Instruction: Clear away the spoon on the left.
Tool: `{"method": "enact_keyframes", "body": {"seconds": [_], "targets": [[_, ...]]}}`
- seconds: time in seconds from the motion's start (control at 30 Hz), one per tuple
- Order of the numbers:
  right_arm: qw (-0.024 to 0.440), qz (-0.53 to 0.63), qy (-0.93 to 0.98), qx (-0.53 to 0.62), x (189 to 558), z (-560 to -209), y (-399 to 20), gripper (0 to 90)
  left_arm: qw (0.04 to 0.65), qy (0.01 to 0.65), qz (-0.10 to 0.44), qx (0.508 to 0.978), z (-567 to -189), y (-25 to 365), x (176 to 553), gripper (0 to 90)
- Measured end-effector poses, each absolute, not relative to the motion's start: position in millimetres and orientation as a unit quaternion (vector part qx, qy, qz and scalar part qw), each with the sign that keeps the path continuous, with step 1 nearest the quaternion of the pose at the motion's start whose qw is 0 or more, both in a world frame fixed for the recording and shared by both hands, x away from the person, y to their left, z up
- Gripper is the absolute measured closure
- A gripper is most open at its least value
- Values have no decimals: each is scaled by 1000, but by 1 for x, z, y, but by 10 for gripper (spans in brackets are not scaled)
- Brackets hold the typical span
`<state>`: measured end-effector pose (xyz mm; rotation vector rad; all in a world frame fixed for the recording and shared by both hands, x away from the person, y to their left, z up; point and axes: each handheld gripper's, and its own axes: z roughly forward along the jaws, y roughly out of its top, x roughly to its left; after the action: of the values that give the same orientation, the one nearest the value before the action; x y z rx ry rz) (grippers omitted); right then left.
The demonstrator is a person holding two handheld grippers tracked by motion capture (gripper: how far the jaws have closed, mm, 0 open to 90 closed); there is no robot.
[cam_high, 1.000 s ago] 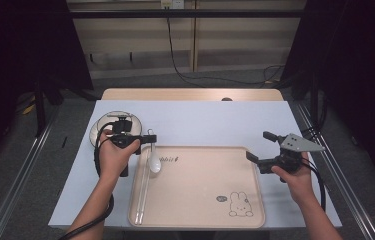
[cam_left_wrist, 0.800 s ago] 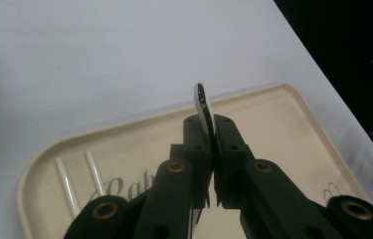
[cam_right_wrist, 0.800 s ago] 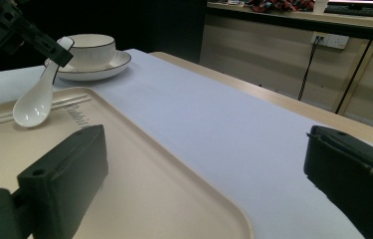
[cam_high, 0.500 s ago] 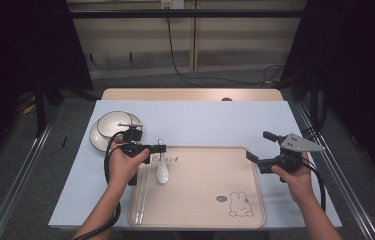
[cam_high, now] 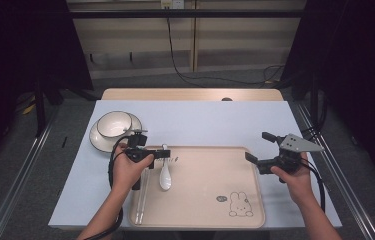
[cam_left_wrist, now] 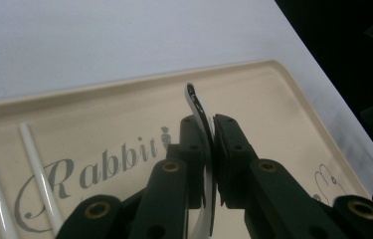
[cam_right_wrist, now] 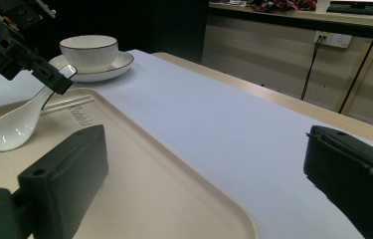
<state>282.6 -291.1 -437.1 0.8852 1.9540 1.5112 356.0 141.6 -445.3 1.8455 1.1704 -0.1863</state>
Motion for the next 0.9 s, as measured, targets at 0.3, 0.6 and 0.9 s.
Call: {"method": "enact_keyframes", "body": {"seconds": [0.3, 0.6, 0.9], "targets": [[256, 555, 722, 324, 282, -437, -291, 27, 443, 475, -69, 757, -452, 138, 355, 802], [255, 555, 724, 321, 282, -437, -292, 27, 425, 480, -69, 765, -459, 135, 355, 771], [254, 555, 725, 320, 282, -437, -292, 27, 405, 488, -55, 771, -470, 142, 363, 732]]}}
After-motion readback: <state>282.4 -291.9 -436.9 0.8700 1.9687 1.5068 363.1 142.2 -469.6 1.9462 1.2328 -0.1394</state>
